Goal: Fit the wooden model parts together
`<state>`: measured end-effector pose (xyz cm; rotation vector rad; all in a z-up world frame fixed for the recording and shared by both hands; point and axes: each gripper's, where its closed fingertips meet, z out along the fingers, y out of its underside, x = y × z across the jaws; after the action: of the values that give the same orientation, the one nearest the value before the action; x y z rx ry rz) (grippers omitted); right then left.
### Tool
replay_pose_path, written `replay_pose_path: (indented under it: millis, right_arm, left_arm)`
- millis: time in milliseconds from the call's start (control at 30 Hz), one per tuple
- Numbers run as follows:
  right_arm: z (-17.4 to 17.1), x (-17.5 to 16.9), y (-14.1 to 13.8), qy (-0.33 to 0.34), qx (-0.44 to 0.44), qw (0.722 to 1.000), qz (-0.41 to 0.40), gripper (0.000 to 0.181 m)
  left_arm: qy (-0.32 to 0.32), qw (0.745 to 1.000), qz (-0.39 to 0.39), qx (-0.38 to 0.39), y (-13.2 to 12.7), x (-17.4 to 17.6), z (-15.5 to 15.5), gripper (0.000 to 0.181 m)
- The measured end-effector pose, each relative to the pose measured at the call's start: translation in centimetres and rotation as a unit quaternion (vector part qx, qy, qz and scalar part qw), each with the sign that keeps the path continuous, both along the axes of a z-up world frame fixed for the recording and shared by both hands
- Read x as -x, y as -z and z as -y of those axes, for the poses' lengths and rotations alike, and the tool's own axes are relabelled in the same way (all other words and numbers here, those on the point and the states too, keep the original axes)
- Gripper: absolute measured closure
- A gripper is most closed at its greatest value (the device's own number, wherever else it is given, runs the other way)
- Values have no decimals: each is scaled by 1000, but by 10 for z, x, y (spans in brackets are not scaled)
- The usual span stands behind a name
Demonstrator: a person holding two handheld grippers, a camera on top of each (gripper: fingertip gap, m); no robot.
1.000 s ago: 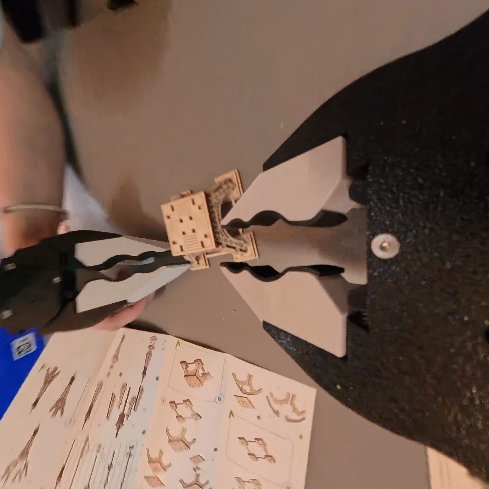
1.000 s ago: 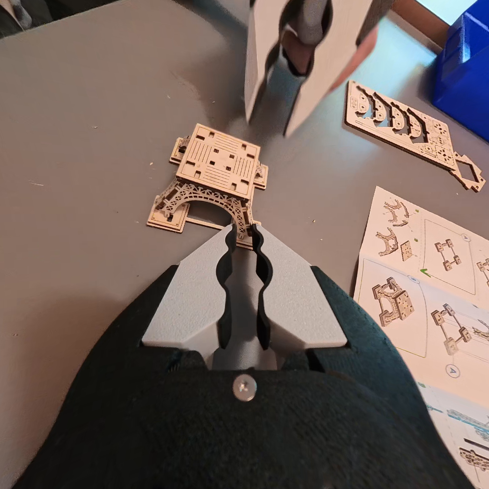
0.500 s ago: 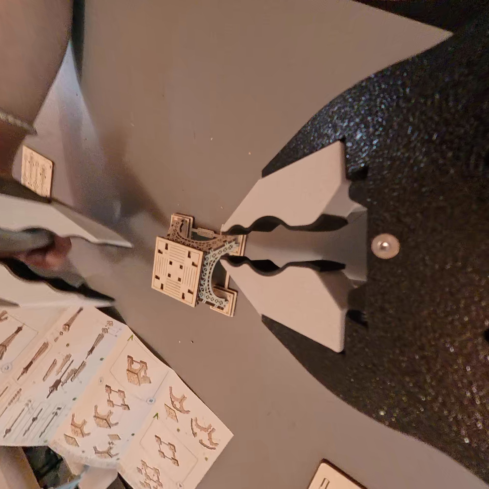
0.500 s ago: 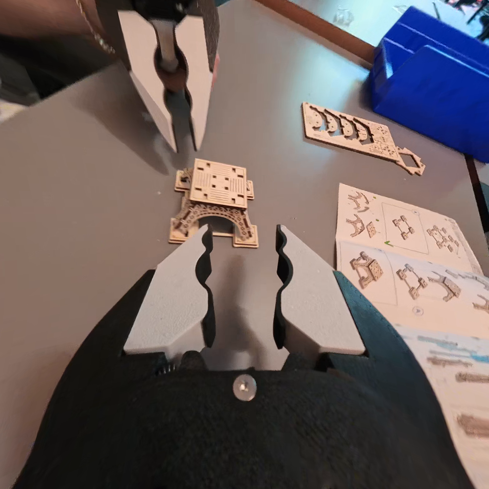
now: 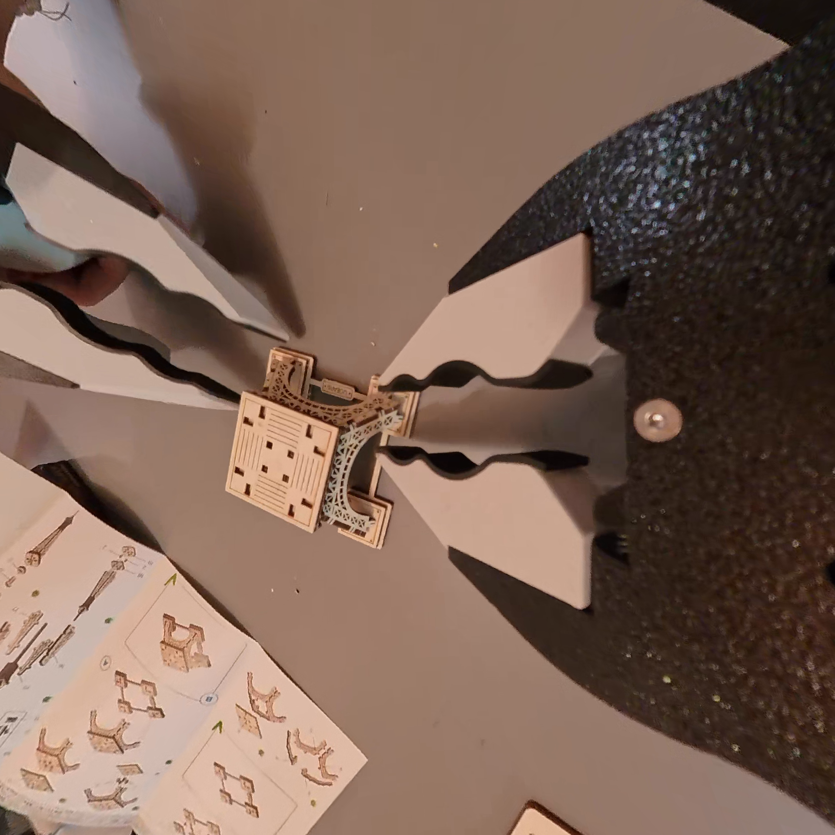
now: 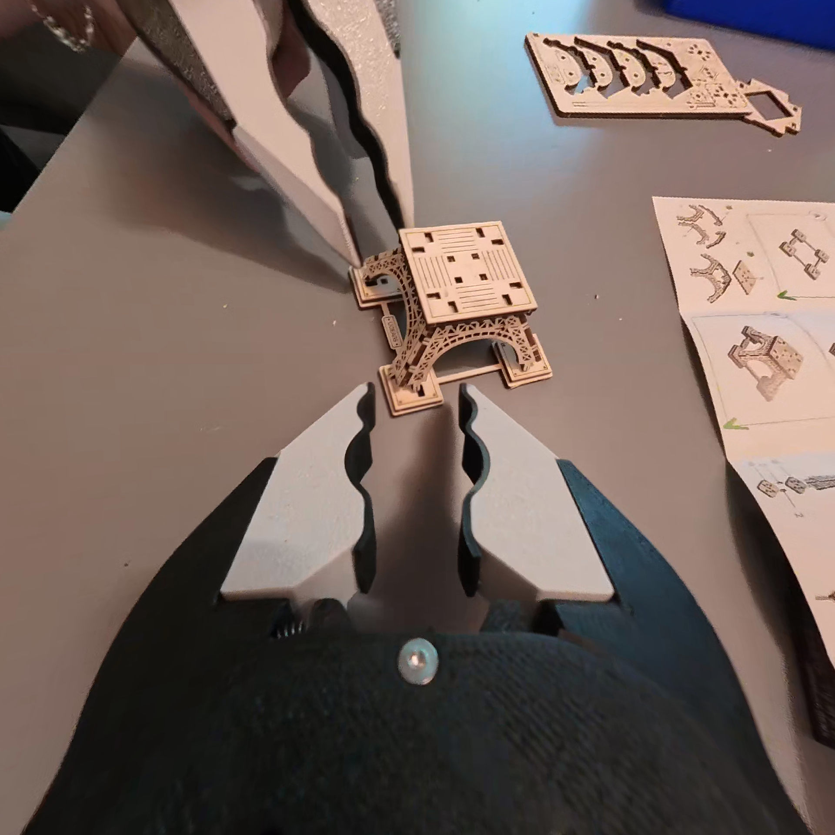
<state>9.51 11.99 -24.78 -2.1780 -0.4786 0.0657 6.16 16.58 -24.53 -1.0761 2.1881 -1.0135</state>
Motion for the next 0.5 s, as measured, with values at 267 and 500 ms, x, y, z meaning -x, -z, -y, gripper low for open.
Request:
replay_pose_path:
  millis: [267, 500]
  right_arm:
    - [-2, 0, 5, 16, 18, 1000, -14, 164]
    - [-4, -3, 4, 15, 27, 997, -63, 165]
  left_arm:
    - [3, 1000, -17, -8, 6, -2, 2, 166]
    - [-1, 1000, -24, 0, 6, -4, 0, 167]
